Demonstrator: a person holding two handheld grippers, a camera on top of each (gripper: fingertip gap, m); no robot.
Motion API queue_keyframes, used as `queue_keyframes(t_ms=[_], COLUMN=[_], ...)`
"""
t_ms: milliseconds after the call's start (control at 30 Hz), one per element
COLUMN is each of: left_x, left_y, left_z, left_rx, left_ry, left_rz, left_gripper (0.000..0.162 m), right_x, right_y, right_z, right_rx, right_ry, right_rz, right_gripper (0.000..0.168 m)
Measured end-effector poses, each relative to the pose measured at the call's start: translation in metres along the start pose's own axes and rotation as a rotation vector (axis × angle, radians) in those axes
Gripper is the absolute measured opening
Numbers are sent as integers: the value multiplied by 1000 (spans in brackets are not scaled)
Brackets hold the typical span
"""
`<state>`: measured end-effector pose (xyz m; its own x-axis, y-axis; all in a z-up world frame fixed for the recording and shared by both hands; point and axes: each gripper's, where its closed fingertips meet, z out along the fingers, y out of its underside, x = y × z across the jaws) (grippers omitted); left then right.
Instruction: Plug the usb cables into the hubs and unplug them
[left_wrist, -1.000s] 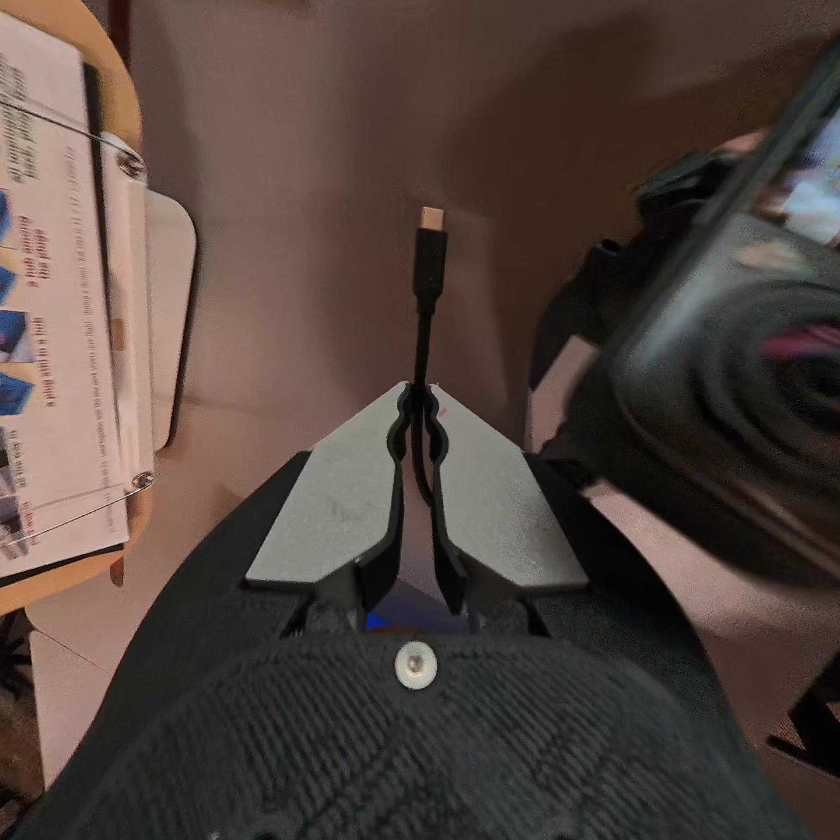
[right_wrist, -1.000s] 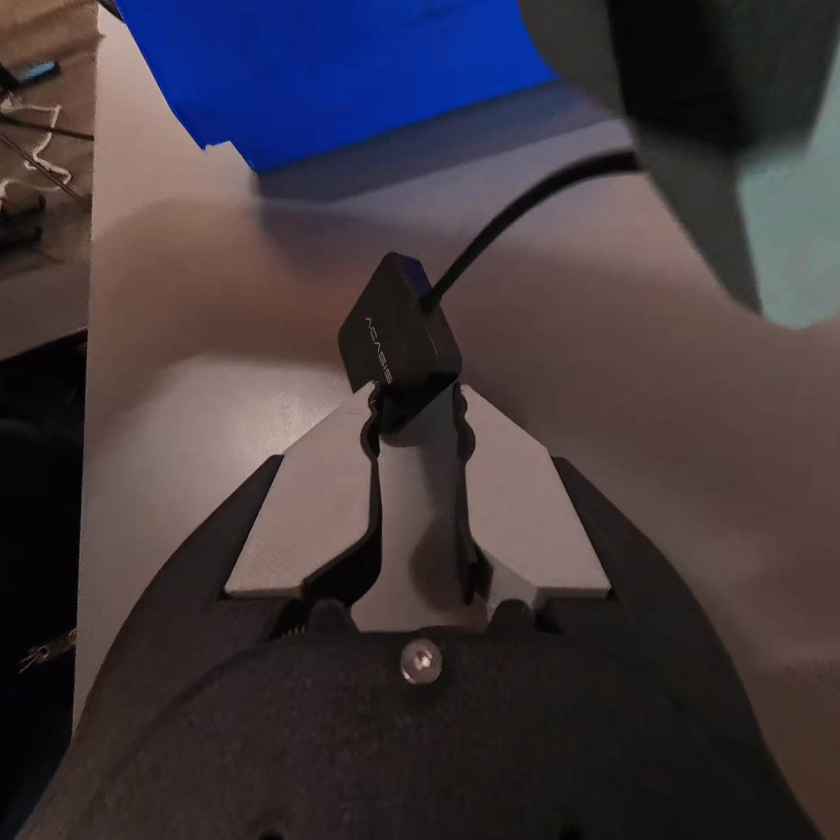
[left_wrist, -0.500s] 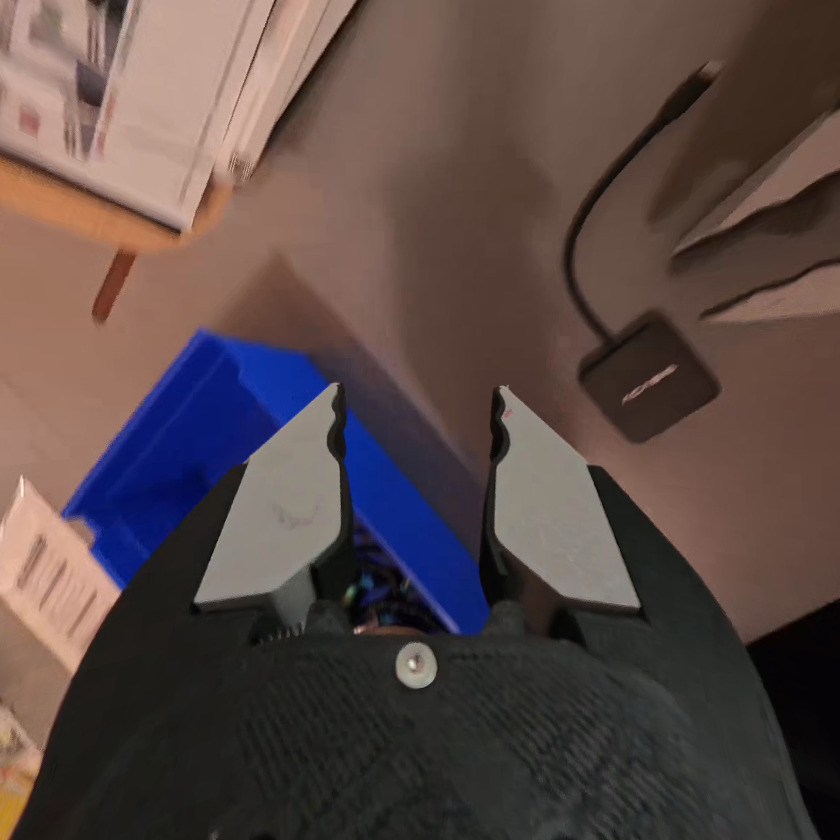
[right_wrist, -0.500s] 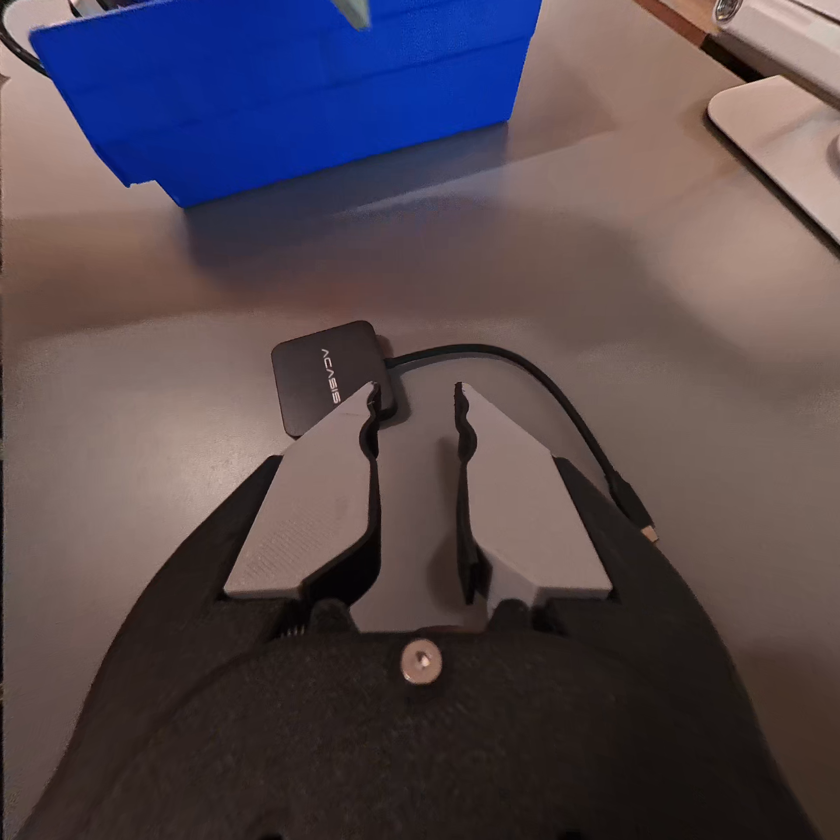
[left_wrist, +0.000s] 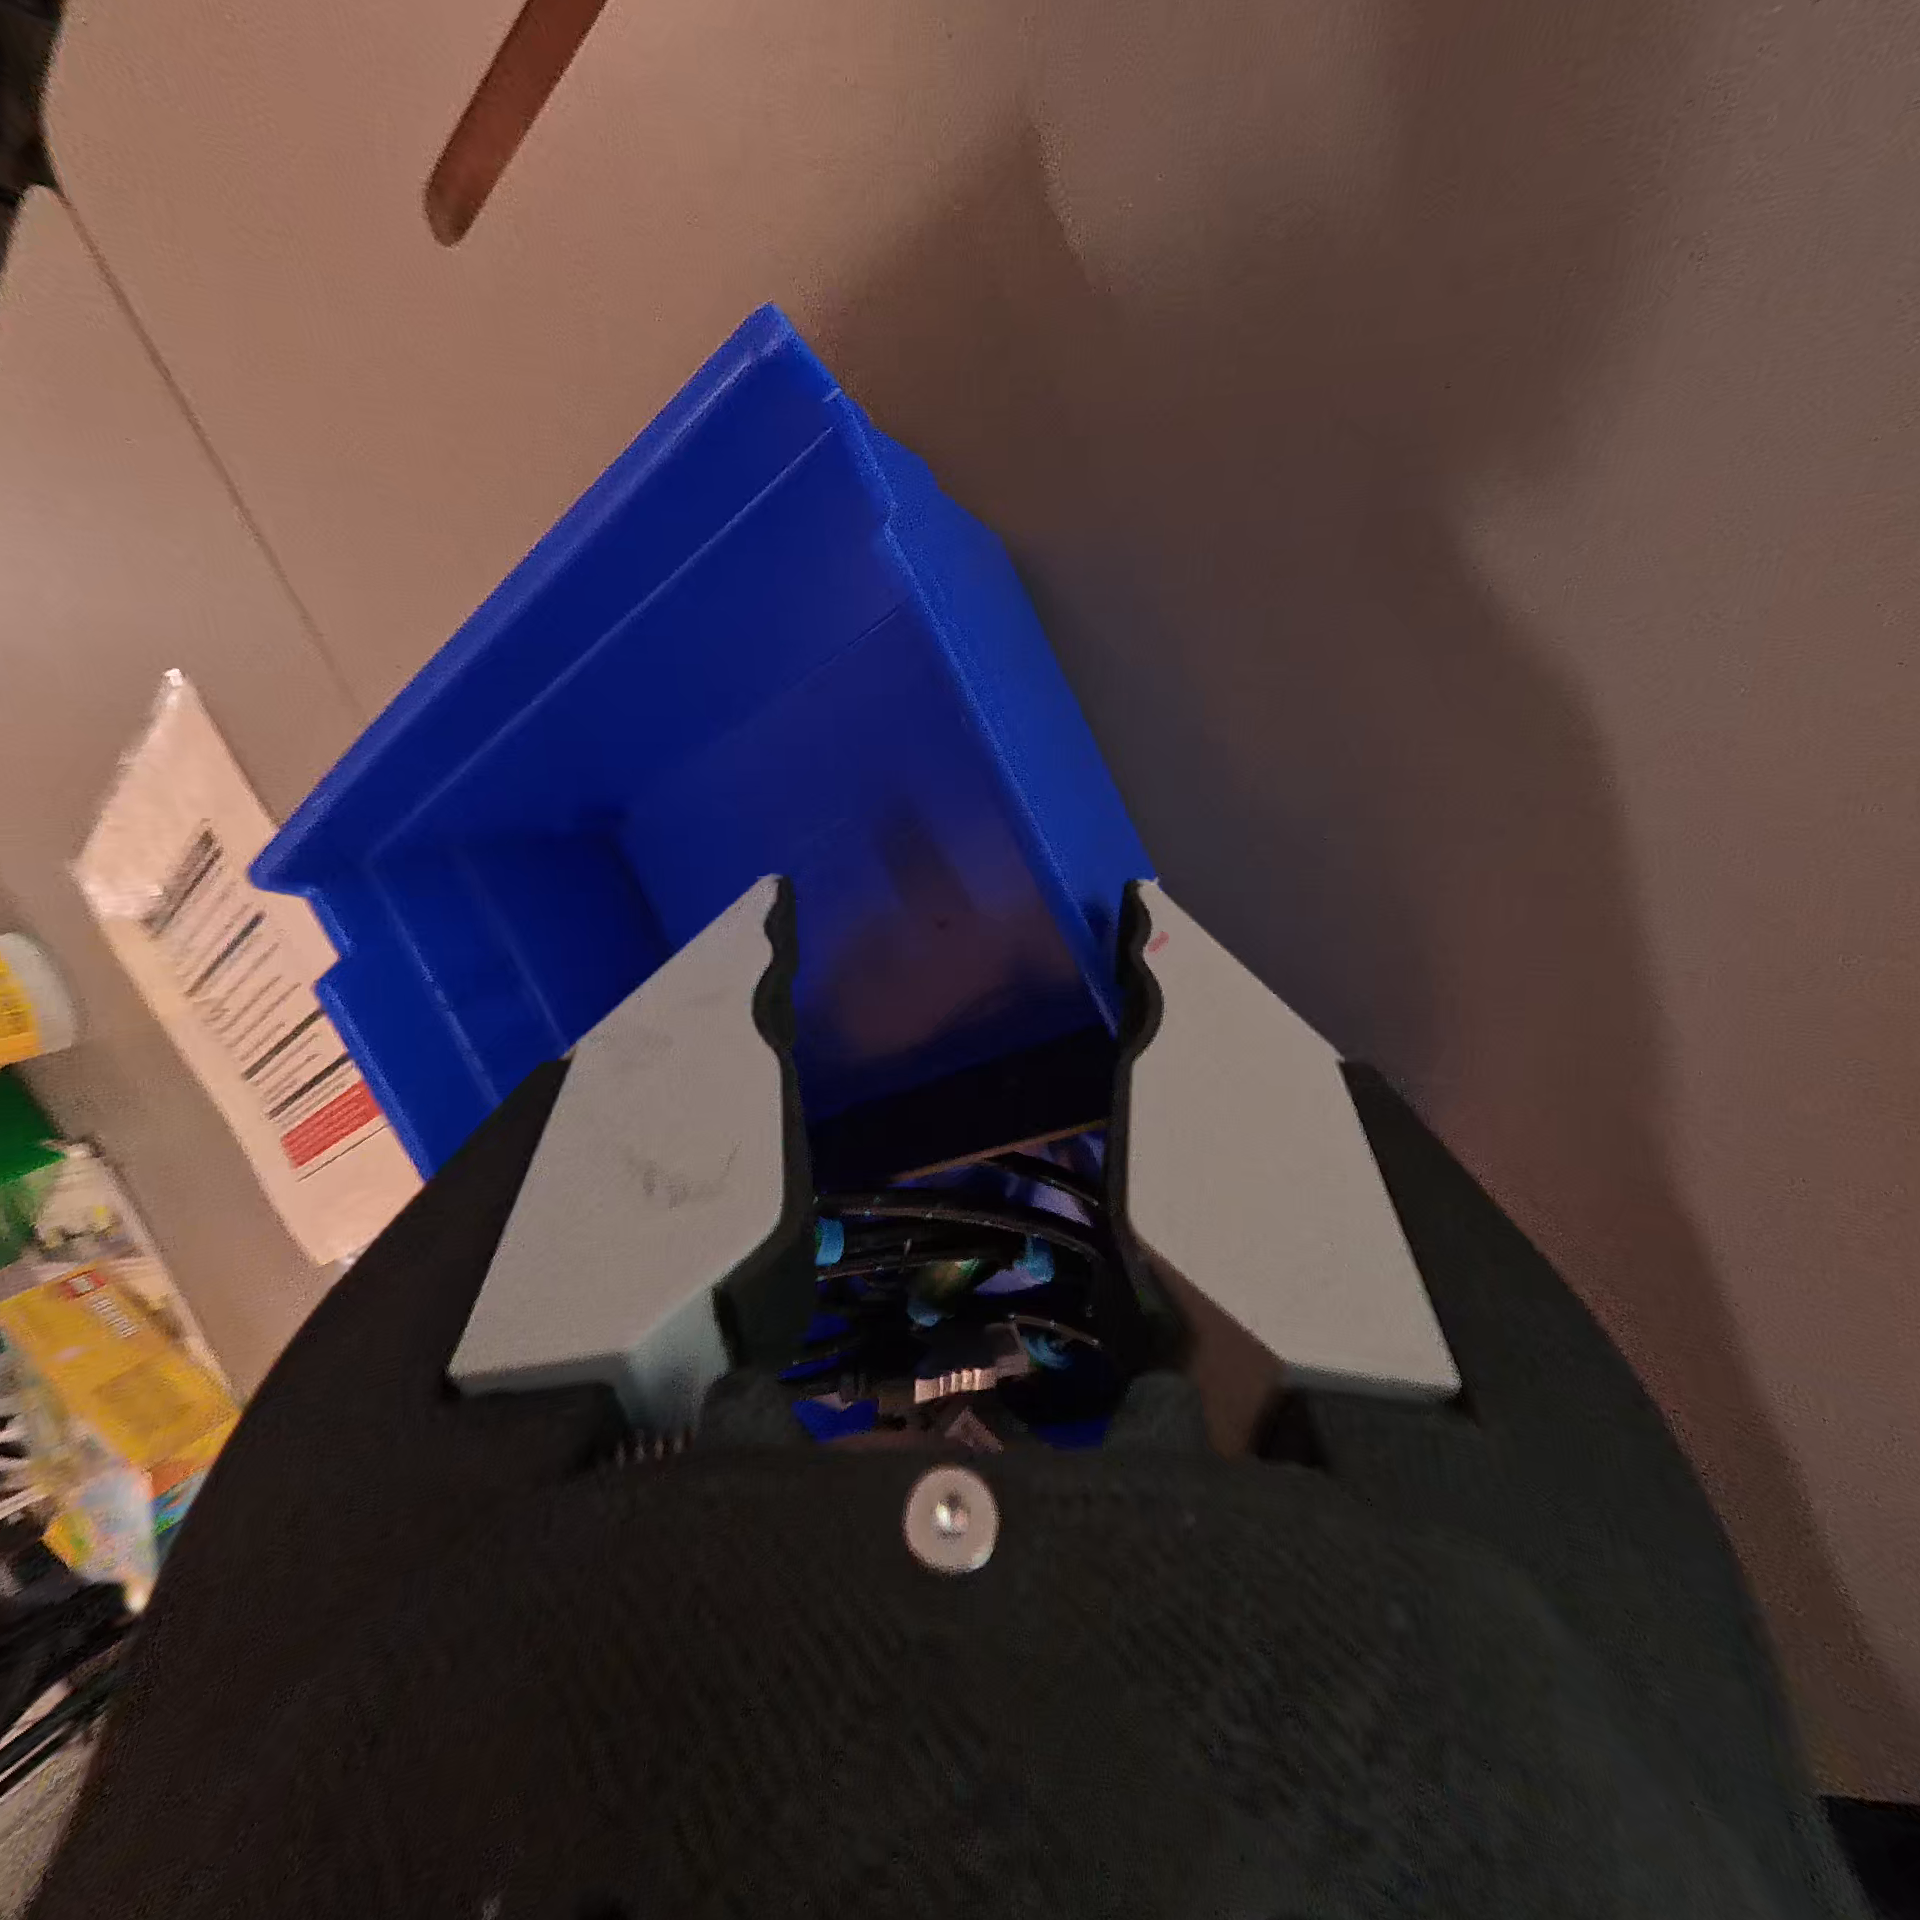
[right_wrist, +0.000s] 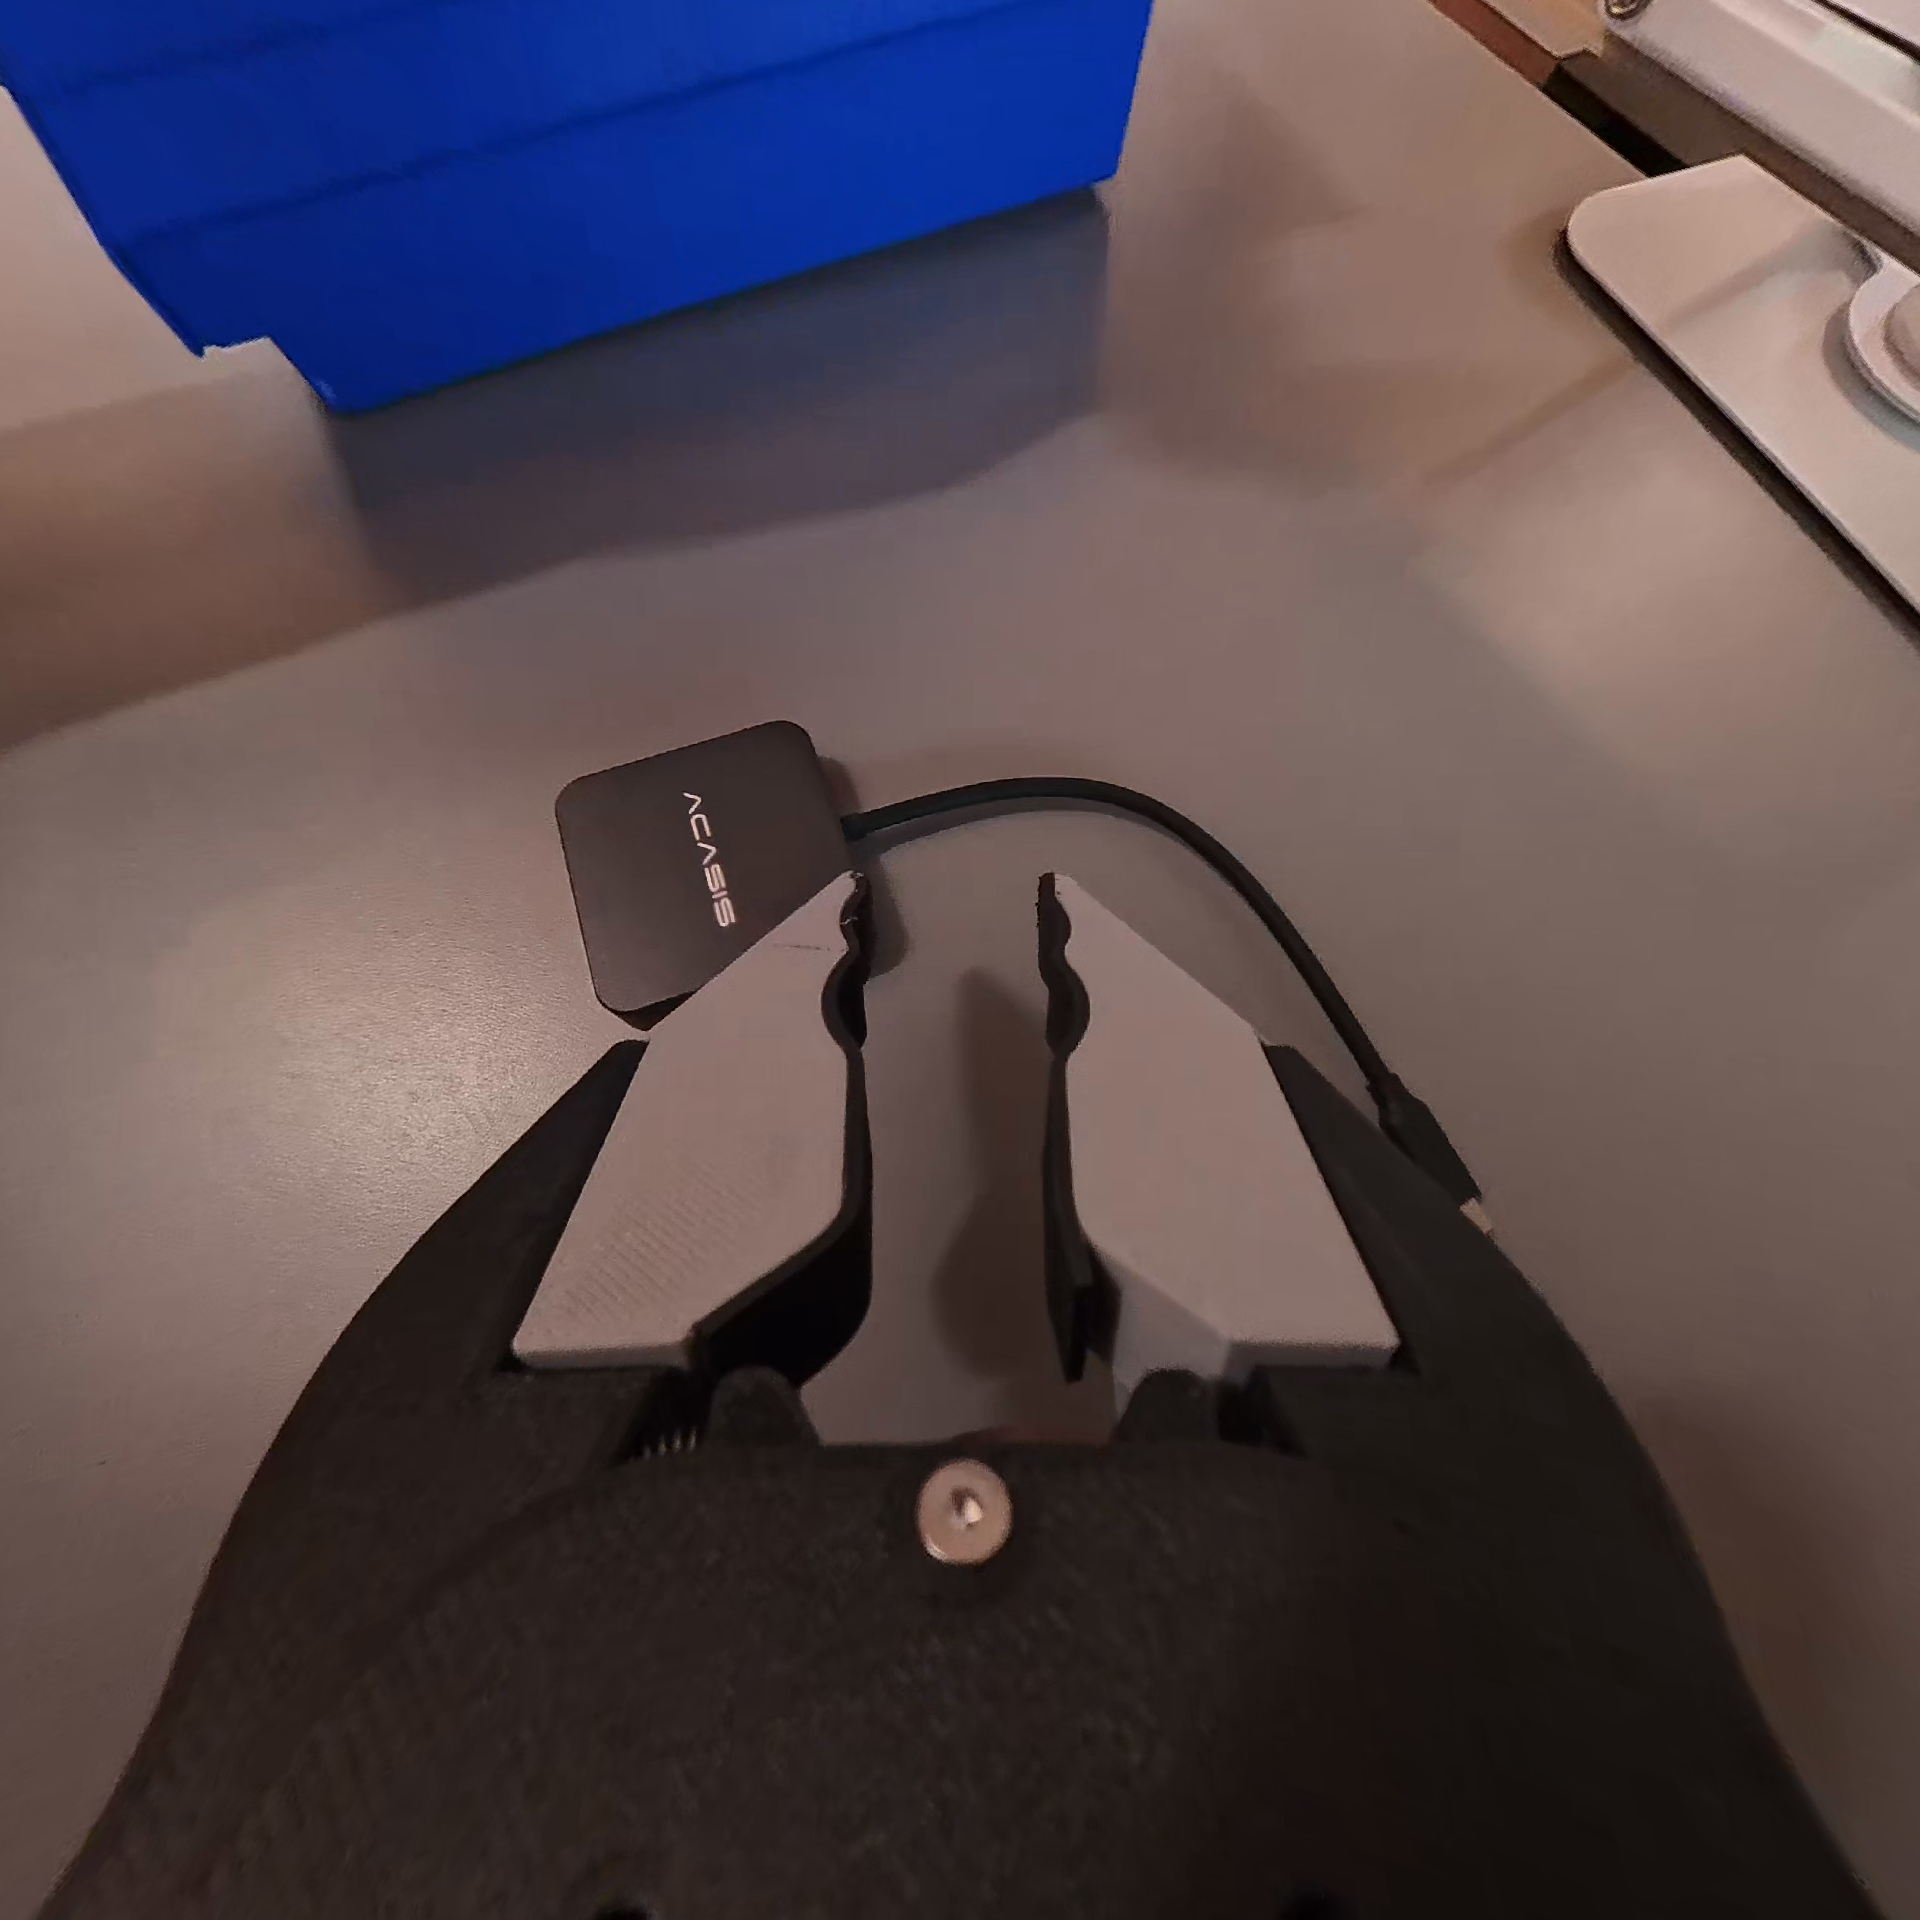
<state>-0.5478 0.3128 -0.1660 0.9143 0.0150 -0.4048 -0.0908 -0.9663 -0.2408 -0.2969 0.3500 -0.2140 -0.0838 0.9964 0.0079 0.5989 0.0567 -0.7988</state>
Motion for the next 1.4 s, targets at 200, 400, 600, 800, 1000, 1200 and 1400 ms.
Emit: queue_keyframes(t_ms=[200, 400, 600, 800, 1000, 1200, 1400], left_x=[-13, -64, -97, -115, -109, -131, -136], left_y=[12, 33, 94, 157, 198, 220, 202], left_z=[-27, -97, -92, -99, -79, -55, -74], left_rx=[60, 240, 233, 213, 102, -16, 57], left_ry=[20, -16, 26, -10, 43, -161, -265], left_rz=[-34, -145, -299, -367, -377, -280, -171], left_gripper=[72, 68, 67, 67, 68, 20, 4], right_x=[4, 4, 6, 10, 10, 10, 10], right_y=[-3, 1, 1, -1, -3, 0, -1], right_z=[-3, 2, 3, 3, 3, 6, 5], right_rx=[17, 1, 5, 26, 32, 21, 24], right_ry=[16, 15, 45, 63, 73, 80, 82], right_rz=[8, 11, -12, -5, -23, -27, -28], right_gripper=[29, 30, 29, 29, 29, 29, 28])
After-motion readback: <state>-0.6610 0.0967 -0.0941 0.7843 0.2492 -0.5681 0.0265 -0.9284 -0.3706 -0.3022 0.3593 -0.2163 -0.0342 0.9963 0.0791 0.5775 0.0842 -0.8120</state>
